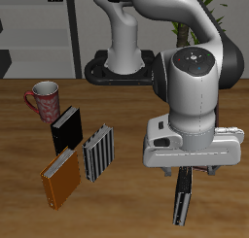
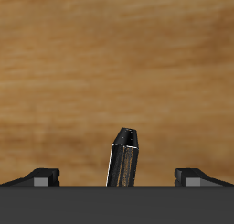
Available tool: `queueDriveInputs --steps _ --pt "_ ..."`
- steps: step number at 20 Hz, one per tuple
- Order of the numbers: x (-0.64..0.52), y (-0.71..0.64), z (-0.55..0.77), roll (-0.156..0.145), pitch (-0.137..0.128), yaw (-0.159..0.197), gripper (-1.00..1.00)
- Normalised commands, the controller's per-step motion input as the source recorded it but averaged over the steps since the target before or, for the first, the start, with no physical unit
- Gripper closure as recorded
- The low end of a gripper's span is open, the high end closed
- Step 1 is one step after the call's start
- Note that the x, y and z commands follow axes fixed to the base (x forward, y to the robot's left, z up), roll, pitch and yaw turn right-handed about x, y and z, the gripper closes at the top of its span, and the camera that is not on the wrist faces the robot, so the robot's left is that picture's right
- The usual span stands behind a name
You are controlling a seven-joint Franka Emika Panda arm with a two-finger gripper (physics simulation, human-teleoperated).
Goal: Place the left striped book into the left desk caddy's right compartment and place the right striped book into the left desk caddy's right compartment and place the orange book into the left desk caddy's left compartment
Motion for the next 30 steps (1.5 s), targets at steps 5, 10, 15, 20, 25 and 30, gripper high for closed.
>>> queueDriveInputs --steps 5,10,15,20,25,30 --pt "-0.23 -0.22 -0.11 -0.001 -0.063 -0.048 -1.00" --pt "-0.14 0.01 -0.03 0.019 -0.038 0.004 -1.00" --pt "-0.12 0.16 0.02 0.015 -0.039 -0.019 -1.00" --pt "-0.04 -0.10 0.05 -0.030 -0.044 0.007 -1.00" --pt "-0.02 -0.08 -0.08 0.005 -0.012 -0.002 -1.00" --pt "0.00 0.19 -0.09 -0.007 -0.032 0.009 -1.00"
